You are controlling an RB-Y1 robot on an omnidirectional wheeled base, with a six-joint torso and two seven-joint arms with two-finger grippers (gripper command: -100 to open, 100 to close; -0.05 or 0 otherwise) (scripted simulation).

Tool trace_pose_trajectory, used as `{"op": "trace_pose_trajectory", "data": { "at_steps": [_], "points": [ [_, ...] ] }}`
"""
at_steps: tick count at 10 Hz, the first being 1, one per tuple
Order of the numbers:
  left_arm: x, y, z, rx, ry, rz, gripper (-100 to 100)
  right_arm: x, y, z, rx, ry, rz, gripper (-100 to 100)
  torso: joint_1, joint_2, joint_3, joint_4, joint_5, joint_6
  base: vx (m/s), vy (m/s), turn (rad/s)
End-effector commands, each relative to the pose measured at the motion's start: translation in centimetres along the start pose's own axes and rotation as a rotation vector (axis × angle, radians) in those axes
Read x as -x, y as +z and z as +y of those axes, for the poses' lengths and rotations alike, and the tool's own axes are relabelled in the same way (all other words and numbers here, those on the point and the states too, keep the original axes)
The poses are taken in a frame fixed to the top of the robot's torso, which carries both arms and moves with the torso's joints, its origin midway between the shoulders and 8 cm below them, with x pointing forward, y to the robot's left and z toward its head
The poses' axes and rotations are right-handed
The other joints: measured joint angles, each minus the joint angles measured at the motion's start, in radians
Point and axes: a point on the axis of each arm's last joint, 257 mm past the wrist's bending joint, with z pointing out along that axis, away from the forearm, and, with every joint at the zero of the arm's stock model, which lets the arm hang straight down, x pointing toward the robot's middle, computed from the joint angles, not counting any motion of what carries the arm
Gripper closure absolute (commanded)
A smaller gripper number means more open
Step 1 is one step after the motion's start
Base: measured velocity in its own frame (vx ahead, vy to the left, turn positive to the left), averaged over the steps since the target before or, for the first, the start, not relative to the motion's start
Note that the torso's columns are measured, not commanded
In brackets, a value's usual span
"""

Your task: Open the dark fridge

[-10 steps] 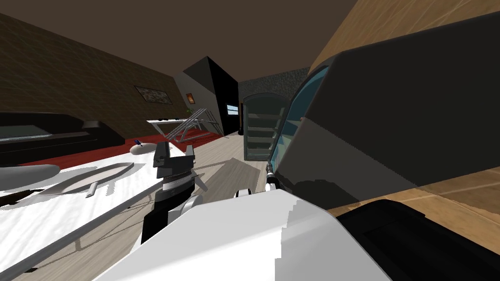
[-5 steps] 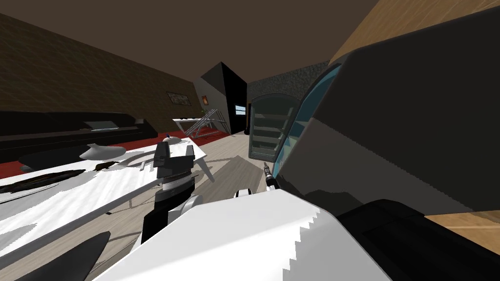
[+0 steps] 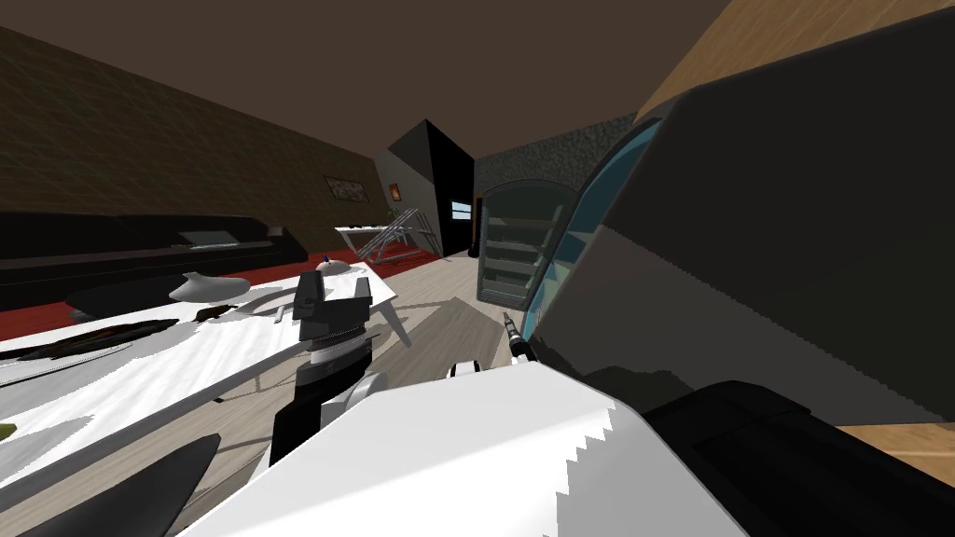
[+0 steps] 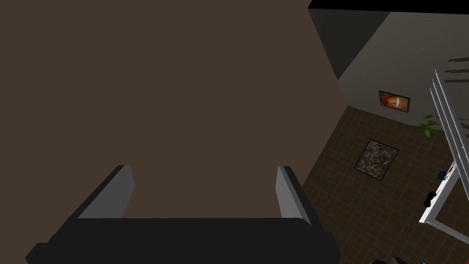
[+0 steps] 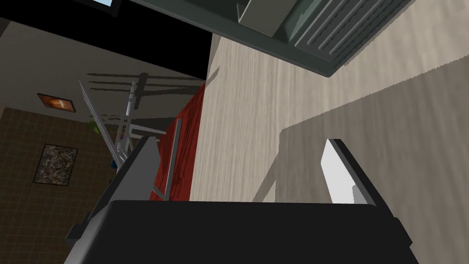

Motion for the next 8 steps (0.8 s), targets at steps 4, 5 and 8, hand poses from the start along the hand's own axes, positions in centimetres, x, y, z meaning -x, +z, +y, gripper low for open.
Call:
{"op": "trace_pose_trajectory", "data": {
  "at_steps": [4,5,8],
  "points": [
    [0.0,0.0,0.0,0.0,0.0,0.0,0,-2.4,1.8,1.4,0.072,-0.035,0.038,-100,0.001,0.0,0.0,0.0,0.0,0.0,-0.025,0.026,-0.032],
    [0.0,0.0,0.0,0.0,0.0,0.0,0,-2.4,1.8,1.4,0.073,-0.059,0.038,-100,0.0,-0.001,-0.001,0.0,0.0,0.0,-0.006,0.012,0.004],
    [0.0,0.0,0.0,0.0,0.0,0.0,0,-4.0,3.3,2.3,0.129,-0.037,0.054,-100,0.001,-0.001,-0.001,0.0,0.0,0.0,-0.021,0.027,-0.046]
  ]
}}
